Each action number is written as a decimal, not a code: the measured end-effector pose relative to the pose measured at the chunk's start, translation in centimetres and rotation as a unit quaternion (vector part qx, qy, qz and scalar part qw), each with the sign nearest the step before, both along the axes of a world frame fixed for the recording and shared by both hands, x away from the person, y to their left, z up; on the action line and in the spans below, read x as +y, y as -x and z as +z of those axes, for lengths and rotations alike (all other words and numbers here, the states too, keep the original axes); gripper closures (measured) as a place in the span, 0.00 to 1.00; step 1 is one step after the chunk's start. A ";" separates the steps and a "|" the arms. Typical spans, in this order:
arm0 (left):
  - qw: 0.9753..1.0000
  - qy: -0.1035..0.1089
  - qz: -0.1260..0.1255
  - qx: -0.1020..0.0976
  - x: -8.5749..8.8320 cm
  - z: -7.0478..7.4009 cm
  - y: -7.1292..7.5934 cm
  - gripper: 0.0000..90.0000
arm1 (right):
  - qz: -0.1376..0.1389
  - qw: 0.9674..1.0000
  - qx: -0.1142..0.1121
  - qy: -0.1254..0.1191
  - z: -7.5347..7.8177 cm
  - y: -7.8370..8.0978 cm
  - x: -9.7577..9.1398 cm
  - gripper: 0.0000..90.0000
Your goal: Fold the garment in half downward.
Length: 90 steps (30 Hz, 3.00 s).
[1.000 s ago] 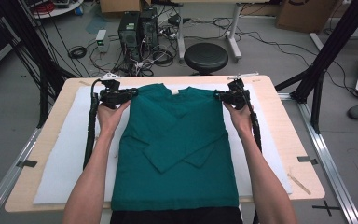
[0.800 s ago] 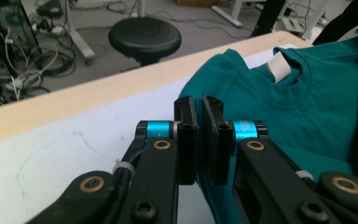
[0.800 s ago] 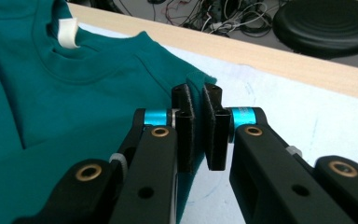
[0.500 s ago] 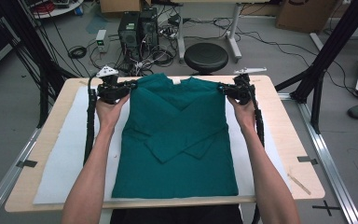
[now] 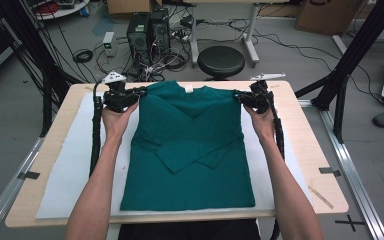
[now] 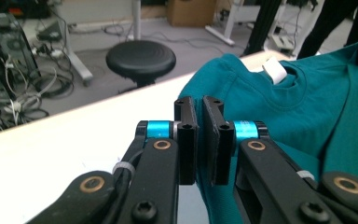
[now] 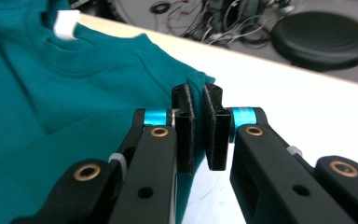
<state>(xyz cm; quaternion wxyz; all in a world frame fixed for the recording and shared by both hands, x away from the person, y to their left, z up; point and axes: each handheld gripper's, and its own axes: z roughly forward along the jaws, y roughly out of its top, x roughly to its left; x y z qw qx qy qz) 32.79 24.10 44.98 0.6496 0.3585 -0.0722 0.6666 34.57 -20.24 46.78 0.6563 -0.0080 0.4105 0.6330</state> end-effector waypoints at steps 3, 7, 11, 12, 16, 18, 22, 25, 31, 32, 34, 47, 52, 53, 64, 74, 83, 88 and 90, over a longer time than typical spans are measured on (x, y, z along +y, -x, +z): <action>1.000 -0.010 0.016 0.004 0.0 -0.4 -0.2 0.94 | 0.001 1.000 0.016 0.015 -0.4 -0.4 -0.2 0.95; 0.999 -0.016 0.038 0.014 0.0 -0.8 -0.7 0.94 | 0.003 0.999 0.029 0.027 -0.7 -0.4 -0.2 0.95; 0.999 -0.017 0.041 0.019 0.0 -1.0 -1.4 0.94 | -0.007 0.999 0.038 0.038 -0.8 -0.6 0.2 0.95; 0.999 -0.018 0.040 0.022 0.1 -1.1 -1.6 0.94 | -0.007 0.998 0.040 0.038 -0.8 -0.8 0.3 0.95; 0.999 -0.023 0.035 0.029 0.2 -1.4 -2.3 0.94 | -0.004 0.999 0.041 0.036 -1.2 -2.1 0.1 0.95; 0.998 -0.026 0.037 0.032 0.1 -1.6 -2.7 0.94 | -0.001 0.998 0.050 0.040 -1.3 -2.8 -0.2 0.95; 0.998 -0.028 0.037 0.039 0.1 -1.9 -3.6 0.93 | 0.009 0.997 0.064 0.041 -1.7 -3.7 -0.8 0.95; 0.998 -0.028 0.033 0.044 0.3 -2.4 -4.3 0.93 | 0.003 0.997 0.059 0.045 -2.1 -3.9 -0.6 0.95; 0.998 -0.032 0.023 0.057 0.9 -3.6 -6.1 0.94 | -0.009 0.996 0.071 0.054 -3.4 -5.2 -0.4 0.95; 0.997 -0.032 0.026 0.059 0.9 -3.8 -6.4 0.93 | -0.009 0.996 0.072 0.054 -3.7 -5.5 -0.4 0.95; 0.997 -0.033 0.029 0.058 0.9 -4.4 -6.7 0.93 | -0.006 0.996 0.074 0.055 -4.2 -5.8 -0.4 0.95; 0.996 -0.050 0.034 0.061 0.9 -7.8 -8.1 0.93 | -0.004 0.996 0.074 0.053 -8.2 -8.2 -0.7 0.95; 0.996 -0.057 0.039 0.060 0.9 -9.3 -8.6 0.93 | 0.003 0.996 0.067 0.054 -9.7 -8.4 -0.8 0.95; 0.995 -0.059 0.042 0.064 0.9 -9.5 -8.7 0.93 | 0.004 0.996 0.066 0.054 -10.0 -8.5 -0.9 0.95; 0.994 -0.067 0.035 0.077 1.2 -12.4 -10.0 0.93 | 0.019 0.995 0.075 0.058 -12.7 -9.6 -1.7 0.94; 0.993 -0.072 0.024 0.086 1.6 -14.3 -10.5 0.93 | 0.019 0.995 0.080 0.064 -14.7 -10.0 -1.8 0.94; 0.991 -0.076 0.021 0.107 1.6 -15.7 -10.6 0.93 | 0.023 0.993 0.089 0.072 -16.4 -10.3 -2.2 0.94; 0.990 -0.080 0.022 0.110 1.6 -16.4 -10.7 0.93 | 0.025 0.993 0.091 0.075 -17.0 -10.5 -2.2 0.94; 0.990 -0.080 0.019 0.112 1.7 -16.6 -10.6 0.93 | 0.027 0.992 0.095 0.076 -17.2 -10.6 -2.2 0.94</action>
